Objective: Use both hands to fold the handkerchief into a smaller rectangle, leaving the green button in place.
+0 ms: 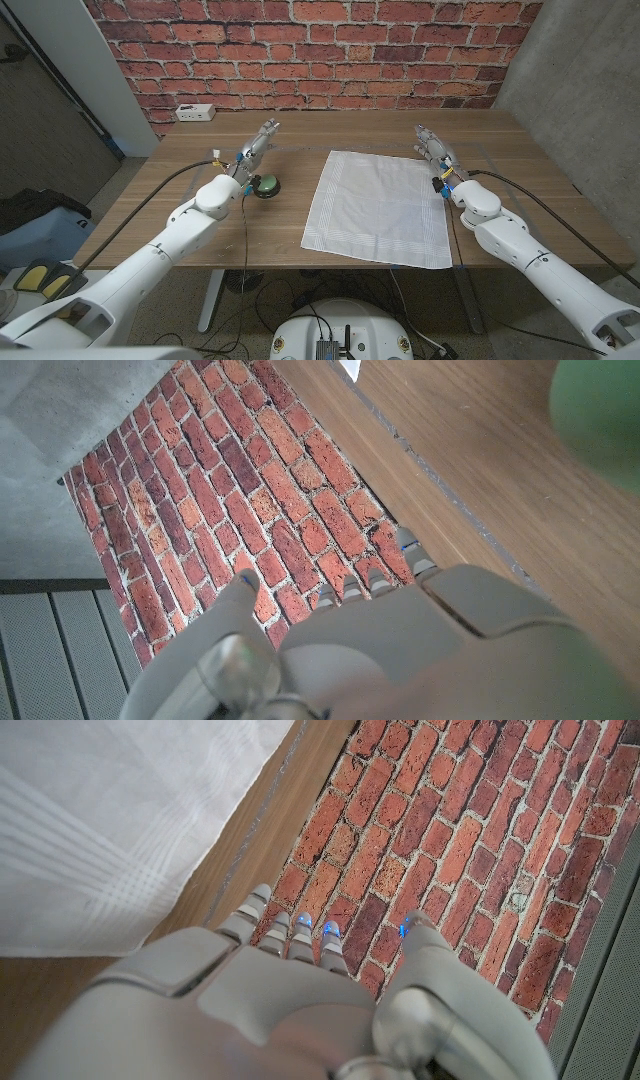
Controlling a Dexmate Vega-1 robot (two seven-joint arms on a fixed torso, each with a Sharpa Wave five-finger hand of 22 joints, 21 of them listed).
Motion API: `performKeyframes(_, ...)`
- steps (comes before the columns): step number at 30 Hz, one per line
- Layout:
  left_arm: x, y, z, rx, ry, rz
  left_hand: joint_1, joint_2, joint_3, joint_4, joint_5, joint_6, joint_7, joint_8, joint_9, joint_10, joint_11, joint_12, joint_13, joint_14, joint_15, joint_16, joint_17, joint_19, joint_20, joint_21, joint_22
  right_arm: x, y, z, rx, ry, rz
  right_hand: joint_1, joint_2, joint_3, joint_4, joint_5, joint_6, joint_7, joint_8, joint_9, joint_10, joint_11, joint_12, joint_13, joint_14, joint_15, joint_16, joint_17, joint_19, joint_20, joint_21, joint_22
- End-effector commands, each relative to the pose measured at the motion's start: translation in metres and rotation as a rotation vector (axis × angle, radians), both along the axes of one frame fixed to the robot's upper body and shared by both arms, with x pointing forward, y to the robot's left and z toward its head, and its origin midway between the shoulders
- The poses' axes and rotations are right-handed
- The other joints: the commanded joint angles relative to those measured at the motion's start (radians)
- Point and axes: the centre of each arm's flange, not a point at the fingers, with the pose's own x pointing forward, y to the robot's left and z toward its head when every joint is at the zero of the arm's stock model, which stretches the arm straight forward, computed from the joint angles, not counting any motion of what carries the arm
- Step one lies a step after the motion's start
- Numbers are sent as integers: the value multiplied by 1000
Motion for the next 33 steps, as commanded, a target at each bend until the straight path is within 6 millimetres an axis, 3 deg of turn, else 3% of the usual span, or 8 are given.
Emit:
performKeyframes(1,-20,-15,8,189,-49,86,6,2,0,-5,3,-12,9,1,6,-33,9,1,4,-41,5,-3,3,-84,8,-4,6,-21,-3,-3,-65,-15,-62,8,1,7,1,6,13,-3,5,4,11,2,9,1,2,10,3,3,-1,5,-1,3)
performKeyframes(15,-42,-35,15,400,-93,171,4,2,-2,-6,0,-17,1,-4,6,-33,14,-1,5,-60,31,-6,4,-113,25,-27,7,-41,-4,-8,-155,-2,-123,9,2,8,0,6,20,-4,5,4,20,1,10,2,13,10,6,3,1,10,-1,4)
performKeyframes(20,-50,-39,14,438,-116,196,1,3,-3,-5,-1,-30,-12,-8,6,-42,9,-5,5,-63,43,-3,4,-135,45,-42,8,-49,-5,-8,-189,1,-155,10,3,9,0,6,22,-5,5,4,22,-1,10,2,12,9,6,3,1,8,-1,4)
performKeyframes(25,-56,-42,14,476,-128,210,-3,4,-4,-5,-3,-26,-12,-5,7,-35,6,-2,5,-6,38,18,4,-156,47,-60,9,-56,-5,-10,-217,-1,-185,17,5,14,-4,7,28,0,3,5,29,11,9,2,24,-1,8,2,22,-38,7,4)
performKeyframes(28,-59,-44,13,499,-144,228,-3,3,-4,-5,-4,-26,-14,-5,7,-35,3,-2,5,1,34,19,4,-160,51,-64,9,-60,-5,-11,-238,1,-209,18,6,15,-4,7,28,0,3,5,31,12,9,2,27,-5,8,2,25,-42,8,4)
performKeyframes(33,-62,-48,13,544,-154,250,2,-2,-5,-14,-7,-35,-24,-8,7,-52,-3,-8,6,-30,58,3,3,-169,62,-76,11,-68,-2,-10,-284,5,-246,21,9,18,-6,8,35,-1,4,5,36,7,9,2,29,-6,8,2,25,-38,7,3)
